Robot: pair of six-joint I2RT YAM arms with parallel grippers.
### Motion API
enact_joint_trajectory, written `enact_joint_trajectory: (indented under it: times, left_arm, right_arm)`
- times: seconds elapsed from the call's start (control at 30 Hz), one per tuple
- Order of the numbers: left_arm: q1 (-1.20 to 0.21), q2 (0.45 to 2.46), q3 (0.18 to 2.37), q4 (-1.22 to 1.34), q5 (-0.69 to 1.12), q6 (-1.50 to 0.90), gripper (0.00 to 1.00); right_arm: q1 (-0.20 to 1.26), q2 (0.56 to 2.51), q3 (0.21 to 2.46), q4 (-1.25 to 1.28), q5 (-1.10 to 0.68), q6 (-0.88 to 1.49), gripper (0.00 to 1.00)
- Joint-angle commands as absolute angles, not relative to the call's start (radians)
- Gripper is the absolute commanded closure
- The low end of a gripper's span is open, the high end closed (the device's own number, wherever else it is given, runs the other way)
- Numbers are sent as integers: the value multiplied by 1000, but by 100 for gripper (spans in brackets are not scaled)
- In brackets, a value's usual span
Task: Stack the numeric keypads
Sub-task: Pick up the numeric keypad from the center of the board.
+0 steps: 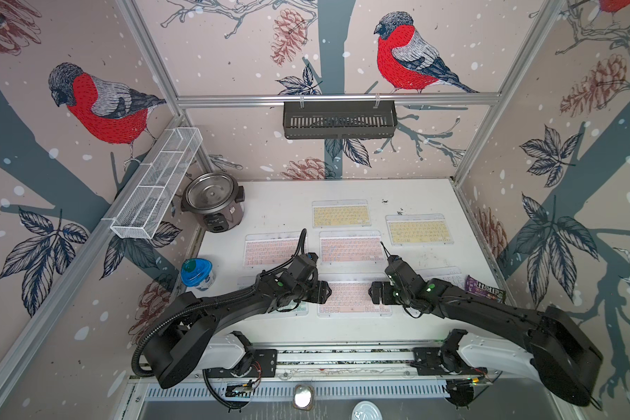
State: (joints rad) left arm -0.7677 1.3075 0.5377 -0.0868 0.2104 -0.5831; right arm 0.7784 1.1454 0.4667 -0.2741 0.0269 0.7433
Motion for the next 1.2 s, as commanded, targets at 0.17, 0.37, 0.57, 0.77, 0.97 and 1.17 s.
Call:
enact_joint_trajectory:
  times: [0.17,0.37,0.57,0.77,0.97,1.17]
  left_arm:
    - [-783,1325,533,-85,217,-592,30]
    - [-795,1343,531,-89,215,-594,30]
    - [-818,1375,546,-100,207,-592,30]
    - [-835,1380,552,-110,199,-597,31]
    - [-838,1361,545,-124,192,-606,31]
    - [-838,1345,536,-133,185,-611,31]
  right_arm:
    - [805,1169,449,-224,22,798,1]
    - [819,1173,454,-218,27,810,1]
    - [830,1170,453,-213,20,825,1]
    - [839,1158,450,-216,18,837,1]
    - [842,1154,447,-213,13,844,1]
    - [841,1156,446,-219,23,845,1]
